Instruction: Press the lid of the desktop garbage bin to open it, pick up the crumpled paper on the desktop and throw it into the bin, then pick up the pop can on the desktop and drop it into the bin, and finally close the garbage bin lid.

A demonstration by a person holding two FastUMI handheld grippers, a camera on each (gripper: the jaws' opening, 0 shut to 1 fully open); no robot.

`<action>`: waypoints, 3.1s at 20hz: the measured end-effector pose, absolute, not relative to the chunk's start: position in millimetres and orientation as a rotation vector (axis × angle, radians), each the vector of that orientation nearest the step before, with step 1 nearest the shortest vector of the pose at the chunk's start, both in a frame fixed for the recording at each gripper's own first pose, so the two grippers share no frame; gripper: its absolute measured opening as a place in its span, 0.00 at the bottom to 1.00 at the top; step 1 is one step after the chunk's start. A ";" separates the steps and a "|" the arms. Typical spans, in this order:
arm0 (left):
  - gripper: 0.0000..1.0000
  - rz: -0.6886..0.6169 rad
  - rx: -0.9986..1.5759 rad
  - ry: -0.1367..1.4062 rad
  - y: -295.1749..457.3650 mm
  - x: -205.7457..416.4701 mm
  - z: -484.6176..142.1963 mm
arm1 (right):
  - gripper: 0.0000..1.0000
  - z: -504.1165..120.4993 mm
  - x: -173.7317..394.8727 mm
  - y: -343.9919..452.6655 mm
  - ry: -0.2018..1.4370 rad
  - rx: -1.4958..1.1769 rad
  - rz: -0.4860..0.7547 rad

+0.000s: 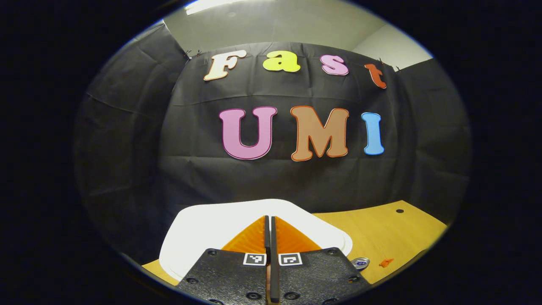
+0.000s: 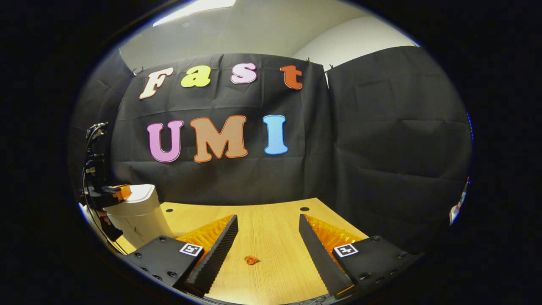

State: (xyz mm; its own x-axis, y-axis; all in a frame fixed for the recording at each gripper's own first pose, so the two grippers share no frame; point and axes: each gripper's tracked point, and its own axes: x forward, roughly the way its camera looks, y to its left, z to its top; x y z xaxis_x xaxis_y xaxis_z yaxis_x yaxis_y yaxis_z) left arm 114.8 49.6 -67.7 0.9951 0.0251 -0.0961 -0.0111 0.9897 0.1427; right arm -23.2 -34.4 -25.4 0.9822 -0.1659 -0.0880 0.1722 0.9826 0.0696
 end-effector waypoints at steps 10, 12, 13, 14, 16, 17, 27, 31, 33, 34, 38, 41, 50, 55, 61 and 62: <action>0.00 0.071 0.139 0.099 62.6 95.1 -52.6 | 0.96 -41.1 -37.1 -35.1 0.108 0.126 -0.128; 0.00 0.088 0.127 0.151 65.3 85.6 -66.8 | 0.96 -41.0 -37.7 -34.0 0.111 0.109 -0.116; 0.00 0.088 0.123 0.127 62.6 81.8 -62.3 | 0.96 -41.9 -38.8 -34.7 0.113 0.105 -0.112; 0.00 0.087 0.113 0.124 63.3 83.3 -57.9 | 0.96 -42.9 -39.5 -35.6 0.117 0.102 -0.109; 0.00 0.098 0.042 0.099 66.9 83.8 -62.5 | 0.96 -46.6 -40.2 -38.6 0.130 0.098 -0.109; 0.00 0.103 -0.005 0.084 64.2 84.3 -59.7 | 0.96 -47.5 -40.7 -40.0 0.135 0.098 -0.108; 0.00 0.073 0.046 0.110 64.4 86.2 -60.7 | 0.96 -42.9 -40.6 -34.4 0.118 0.083 -0.064; 0.00 0.100 0.103 0.158 61.5 86.6 -54.3 | 0.96 -44.1 -38.5 -33.6 0.120 0.093 -0.054; 0.00 0.078 0.082 0.125 50.7 89.2 -38.9 | 0.96 -45.5 -37.1 -32.9 0.126 0.088 -0.045; 0.00 0.068 0.079 0.156 49.8 89.3 -48.2 | 0.96 -45.7 -36.3 -31.3 0.128 0.087 -0.039; 0.00 0.043 0.058 0.200 47.4 87.8 -60.1 | 0.96 -48.6 -30.4 -29.9 0.139 0.076 -0.025; 0.00 0.024 0.048 0.213 48.8 86.5 -72.1 | 0.96 -54.2 -29.6 -28.4 0.159 0.077 -0.014; 0.00 0.020 0.066 0.156 46.1 87.0 -56.8 | 0.95 -47.4 -24.6 -13.4 0.133 0.086 0.035; 0.00 -0.001 0.054 0.017 30.2 73.5 -2.3 | 0.95 -54.3 -23.2 -9.6 0.151 0.090 0.041; 0.18 -0.062 0.053 0.015 7.4 45.5 4.5 | 0.96 -53.3 -7.5 -4.4 0.150 0.099 0.056; 0.22 -0.071 0.053 0.020 3.8 39.5 0.6 | 0.96 -54.8 -3.2 -2.8 0.152 0.096 0.062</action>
State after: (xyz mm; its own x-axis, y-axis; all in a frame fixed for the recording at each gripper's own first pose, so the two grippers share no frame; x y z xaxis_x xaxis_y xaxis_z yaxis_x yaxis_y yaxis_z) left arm 39.5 3.8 0.6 0.9973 -0.0701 -0.0217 0.0711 0.9961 0.0522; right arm -3.2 -2.8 -54.8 0.9865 0.0691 -0.1485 -0.0545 0.9935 0.1002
